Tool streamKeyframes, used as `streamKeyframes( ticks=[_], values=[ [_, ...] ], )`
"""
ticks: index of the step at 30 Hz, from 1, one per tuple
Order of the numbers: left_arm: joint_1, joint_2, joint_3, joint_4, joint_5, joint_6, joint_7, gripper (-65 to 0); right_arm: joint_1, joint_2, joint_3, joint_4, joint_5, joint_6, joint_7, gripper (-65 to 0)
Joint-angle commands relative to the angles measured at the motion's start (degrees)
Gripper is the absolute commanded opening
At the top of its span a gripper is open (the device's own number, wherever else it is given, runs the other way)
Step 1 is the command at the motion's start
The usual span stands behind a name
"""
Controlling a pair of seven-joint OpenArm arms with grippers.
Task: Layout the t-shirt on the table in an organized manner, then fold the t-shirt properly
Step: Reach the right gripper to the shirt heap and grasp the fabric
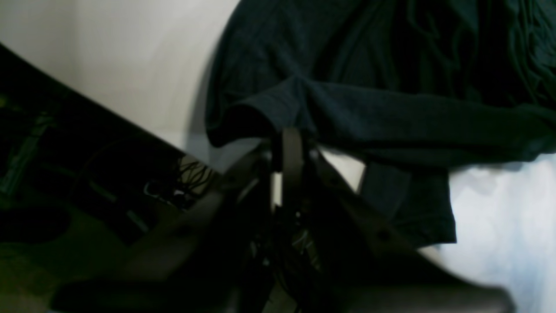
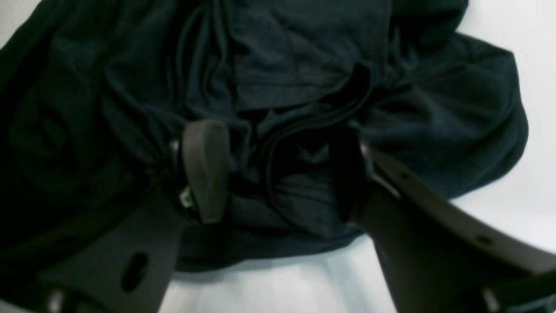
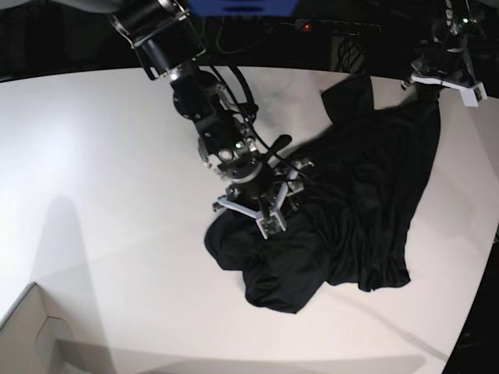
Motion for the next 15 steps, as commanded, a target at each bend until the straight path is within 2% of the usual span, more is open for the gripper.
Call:
streamKeyframes(
  ticks=[1,12,15],
  values=[
    [0.27,-0.40,-0.29,1.01,-0.33,-0.17,-1.05,-64.5,1.12,-0.75,-0.02,0.96,0.25,0.12,1.42,-31.0],
    [0.18,-0.40,-0.29,0.92,-0.41,-0.17,-1.05,-64.5,1.12,-0.75,-0.02,-3.44,0.25,0.12,1.42,-31.5],
    [0.18,-0.40,-0.29,0.84,-0.41,-0.17,-1.05,-64.5,1.12,-0.75,-0.02,-3.44,0.25,0.12,1.42,-37.8]
  ],
)
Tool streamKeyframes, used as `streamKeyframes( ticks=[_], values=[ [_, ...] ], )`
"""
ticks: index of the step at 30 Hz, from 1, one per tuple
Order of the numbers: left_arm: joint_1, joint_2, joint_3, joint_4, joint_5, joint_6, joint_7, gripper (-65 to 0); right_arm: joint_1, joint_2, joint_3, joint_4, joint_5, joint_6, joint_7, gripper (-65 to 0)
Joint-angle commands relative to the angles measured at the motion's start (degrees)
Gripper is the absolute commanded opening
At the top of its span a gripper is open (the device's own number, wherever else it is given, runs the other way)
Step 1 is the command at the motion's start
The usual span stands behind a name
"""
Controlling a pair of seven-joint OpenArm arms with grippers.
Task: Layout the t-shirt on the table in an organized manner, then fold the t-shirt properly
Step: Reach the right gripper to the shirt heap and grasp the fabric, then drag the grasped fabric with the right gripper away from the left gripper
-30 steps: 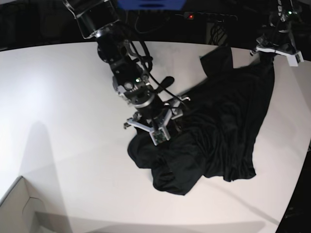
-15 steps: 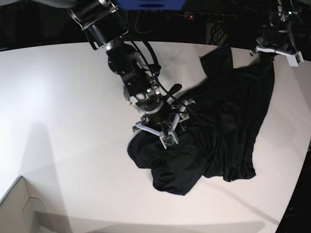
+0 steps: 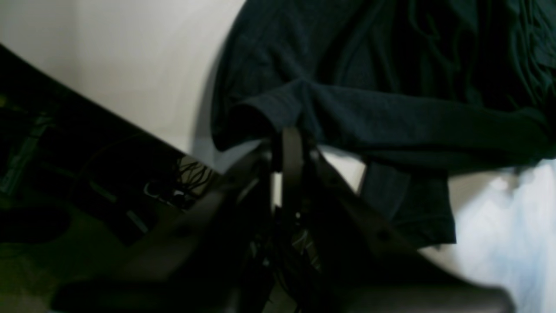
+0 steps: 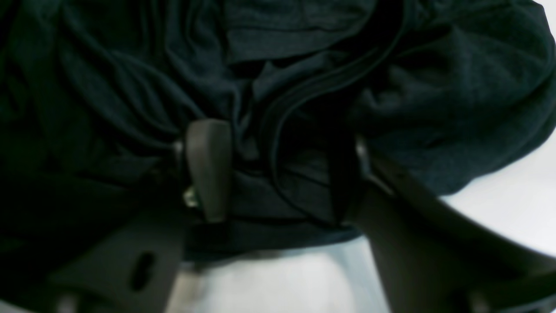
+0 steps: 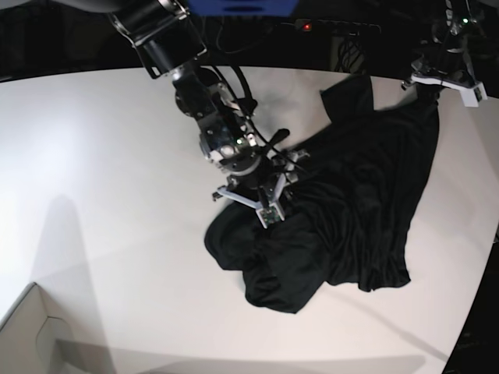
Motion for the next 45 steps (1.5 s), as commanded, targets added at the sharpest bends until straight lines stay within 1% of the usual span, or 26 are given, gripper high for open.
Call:
streamKeyframes(
  ticks=[1,5,6,7,10,11,13,16,21,23,31,35,40,45],
  values=[
    [0.29,-0.40,-0.29,0.84,-0.39,-0.17,-1.05,-64.5,1.25,-0.75,-0.02,1.07,0.23,0.12,1.24,-41.9],
    [0.38,-0.40,-0.29,0.84,-0.39,-0.17,-1.05,-64.5,1.34,-0.75,0.07,1.86,0.23,0.12,1.24,-59.2],
    [0.55,-0.40,-0.29,0.84,-0.39,-0.17,-1.05,-64.5,1.34,-0.75,0.16,2.65,0.23,0.12,1.24,-62.8],
    [0.64,-0.40,-0.29,0.84,-0.39,-0.17,-1.05,-64.5,1.34,-0.66,0.25,3.53,0.23,0.12,1.24,-65.0],
    [0.90,-0.40,-0.55,0.75,-0.39,-0.17,-1.05,-64.5,1.16,-0.22,0.33,7.66,0.23,0.12,1.24,-65.0],
    [1.52,-0.40,-0.64,0.75,-0.39,-0.17,-1.05,-64.5,0.90,0.66,0.77,9.77,0.23,0.12,1.24,-65.0],
    [2.22,-0.66,-0.73,0.75,-0.39,-0.17,-1.05,-64.5,0.11,2.24,2.18,13.72,0.23,0.12,1.16,-65.0],
    [2.84,-0.93,-0.73,0.75,-0.30,-0.17,-1.05,-64.5,-0.07,2.51,5.96,16.98,0.23,0.12,0.81,-65.0],
    [3.72,-0.93,-0.73,0.75,-0.30,-0.17,-1.05,-64.5,0.28,4.44,11.06,17.07,0.23,0.12,1.16,-65.0],
    [3.72,-1.01,-0.82,0.75,-0.30,-0.17,-1.05,-64.5,1.16,4.44,13.70,17.07,0.23,0.12,1.16,-65.0],
    [4.24,-1.01,-0.82,0.75,-0.30,-0.17,-1.05,-64.5,6.35,4.44,27.59,16.45,0.23,0.12,0.72,-65.0],
    [4.16,-1.01,-0.82,0.75,-0.30,-0.17,-1.05,-64.5,8.02,4.62,32.42,11.79,0.23,0.12,0.72,-65.0],
    [4.07,-0.93,-0.82,0.75,-0.30,-0.17,-1.05,-64.5,9.34,6.81,33.56,6.16,0.23,0.12,1.07,-65.0],
    [4.07,-1.01,-0.82,0.75,-0.30,-0.17,-1.05,-64.5,12.50,8.66,33.65,5.81,0.23,0.12,0.72,-65.0]
  ],
)
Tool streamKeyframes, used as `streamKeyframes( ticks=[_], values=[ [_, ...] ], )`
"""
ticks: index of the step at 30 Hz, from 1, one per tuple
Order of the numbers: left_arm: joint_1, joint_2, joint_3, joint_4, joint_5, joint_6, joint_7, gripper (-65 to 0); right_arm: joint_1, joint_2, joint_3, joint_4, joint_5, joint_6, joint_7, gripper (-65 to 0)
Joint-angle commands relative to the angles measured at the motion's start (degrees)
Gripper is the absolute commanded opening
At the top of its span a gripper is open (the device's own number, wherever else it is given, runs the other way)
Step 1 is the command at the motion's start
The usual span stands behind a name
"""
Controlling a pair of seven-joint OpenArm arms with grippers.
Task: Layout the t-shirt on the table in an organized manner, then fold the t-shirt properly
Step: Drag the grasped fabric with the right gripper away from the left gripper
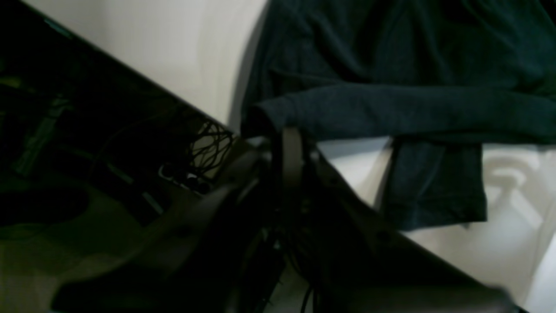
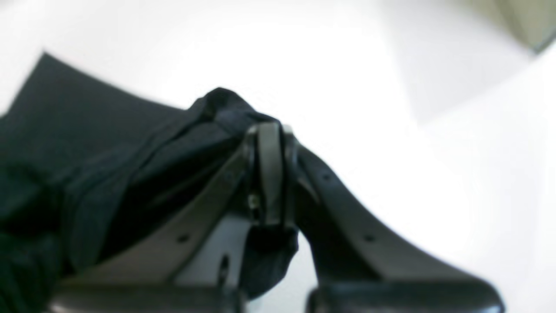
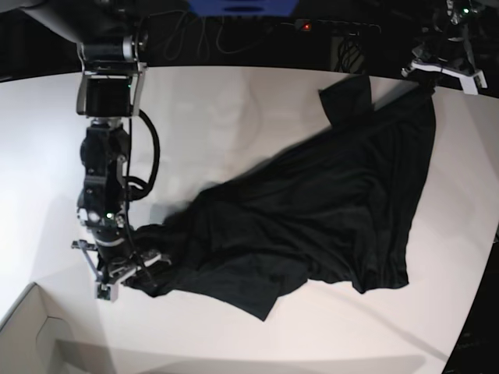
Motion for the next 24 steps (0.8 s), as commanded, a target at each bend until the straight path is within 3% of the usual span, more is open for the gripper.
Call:
streamKeyframes(
  ticks=[1,12,22,24],
  values=[
    [0.51,-0.66,-0.42,0.79,-0.30,-0.17,-1.05,-64.5,2.45,0.38,-0.01,1.35,0.23,0.10,1.85,-65.0],
    [0.15,-0.66,-0.42,0.97,-0.30,-0.17,-1.05,-64.5,11.33,0.73,-3.08,0.04,0.23,0.19,1.77,-65.0],
    [-2.31,-0.58,-0.42,0.79,-0.30,-0.17,-1.05,-64.5,21.88,0.73,-7.22,-22.12,0.23,0.19,2.29,-64.6],
    [-3.01,-0.66,-0.42,0.79,-0.30,-0.17,-1.05,-64.5,23.73,0.99,-7.22,-25.72,0.23,0.19,2.29,-59.8]
  ],
)
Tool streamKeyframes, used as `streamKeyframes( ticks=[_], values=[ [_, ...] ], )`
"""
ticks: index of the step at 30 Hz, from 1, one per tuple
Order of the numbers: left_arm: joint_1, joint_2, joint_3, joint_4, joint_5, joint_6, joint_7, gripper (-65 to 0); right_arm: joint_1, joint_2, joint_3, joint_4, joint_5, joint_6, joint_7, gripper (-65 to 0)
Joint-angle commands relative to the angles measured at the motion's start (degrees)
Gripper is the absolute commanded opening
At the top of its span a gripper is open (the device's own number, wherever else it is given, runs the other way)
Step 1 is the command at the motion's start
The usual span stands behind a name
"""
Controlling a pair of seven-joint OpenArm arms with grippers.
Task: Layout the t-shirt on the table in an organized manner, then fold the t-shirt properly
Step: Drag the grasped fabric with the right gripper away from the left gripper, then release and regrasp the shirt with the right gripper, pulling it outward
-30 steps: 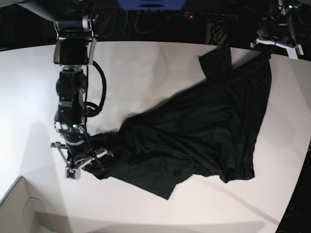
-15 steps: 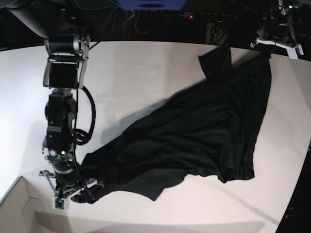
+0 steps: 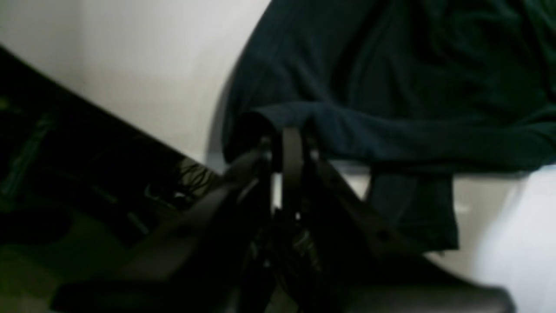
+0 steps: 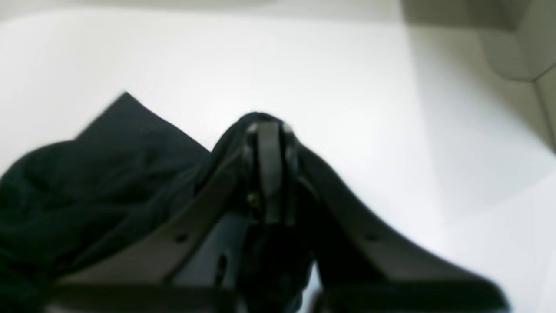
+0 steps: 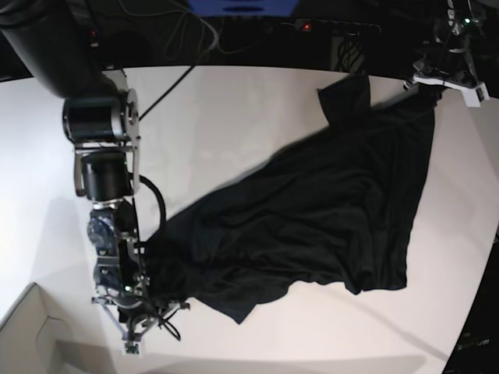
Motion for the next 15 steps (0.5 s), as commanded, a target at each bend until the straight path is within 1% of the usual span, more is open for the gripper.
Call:
streamKeyframes(
  ticks=[1,3,5,8,11,15],
  values=[
    [0.29,-0.69,-0.38,0.79,-0.19,-0.12,-0.81,-64.5,2.53,0.27,0.04,0.59,0.08,0.17,1.81,-56.6],
    [-0.24,-0.69,-0.29,0.88,-0.19,-0.12,-0.81,-64.5,2.44,0.36,0.13,0.68,-0.01,0.17,1.81,-49.8],
    [-0.94,-0.69,-0.29,0.88,-0.19,-0.12,-0.81,-64.5,2.18,1.50,0.22,0.76,-0.10,0.17,1.72,-41.9],
    [-1.12,-0.69,-0.29,0.88,-0.19,-0.12,-0.81,-64.5,-0.81,2.65,0.48,3.67,0.08,0.17,1.37,-33.4],
    [-1.21,-0.69,-0.29,0.88,-0.19,-0.12,-0.81,-64.5,-6.70,3.70,0.48,10.87,0.08,0.17,1.37,-29.3],
    [-2.52,-0.69,-0.38,1.32,-0.28,-0.12,-0.81,-64.5,-17.16,3.70,0.48,21.42,0.08,0.17,1.37,-26.7]
  ],
)
